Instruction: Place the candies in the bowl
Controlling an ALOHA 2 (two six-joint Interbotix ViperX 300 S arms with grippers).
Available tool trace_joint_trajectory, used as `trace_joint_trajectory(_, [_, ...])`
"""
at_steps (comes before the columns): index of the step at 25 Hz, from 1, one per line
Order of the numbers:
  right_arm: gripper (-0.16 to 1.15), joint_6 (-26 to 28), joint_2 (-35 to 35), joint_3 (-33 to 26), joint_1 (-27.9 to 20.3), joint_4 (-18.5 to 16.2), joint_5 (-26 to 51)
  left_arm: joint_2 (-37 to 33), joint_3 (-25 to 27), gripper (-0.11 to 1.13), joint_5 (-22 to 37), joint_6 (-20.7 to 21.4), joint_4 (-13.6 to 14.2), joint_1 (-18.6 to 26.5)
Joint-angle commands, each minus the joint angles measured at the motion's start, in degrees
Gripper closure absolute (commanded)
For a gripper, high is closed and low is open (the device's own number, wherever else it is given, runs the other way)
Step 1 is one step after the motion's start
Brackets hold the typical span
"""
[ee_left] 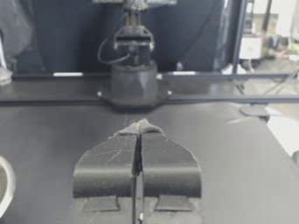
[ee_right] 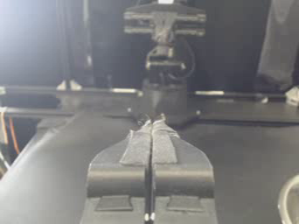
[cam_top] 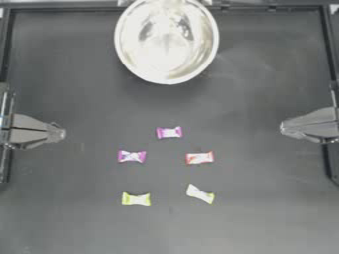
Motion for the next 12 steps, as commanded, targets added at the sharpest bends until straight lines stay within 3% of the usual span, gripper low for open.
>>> trace_joint_trajectory(1, [1.02,0.1,0.2,-0.4,0.2,0.3,-1.1,0.9,0.6,1.05,-0.4,1.3,1.8,-0.1])
trace_joint_trajectory(9, [0.78,-0.4,0.5,-0.4,0.2,-0.3,-1.6,1.1,-0.2,0.90,1.6,1.8,1.8,-0.1])
trace_joint_trajectory(12, [0.51,-0.6,1.1,-0.5,0.2,-1.4,-1.7,1.1,-0.4,0.63,2.0,1.8,1.7,0.0])
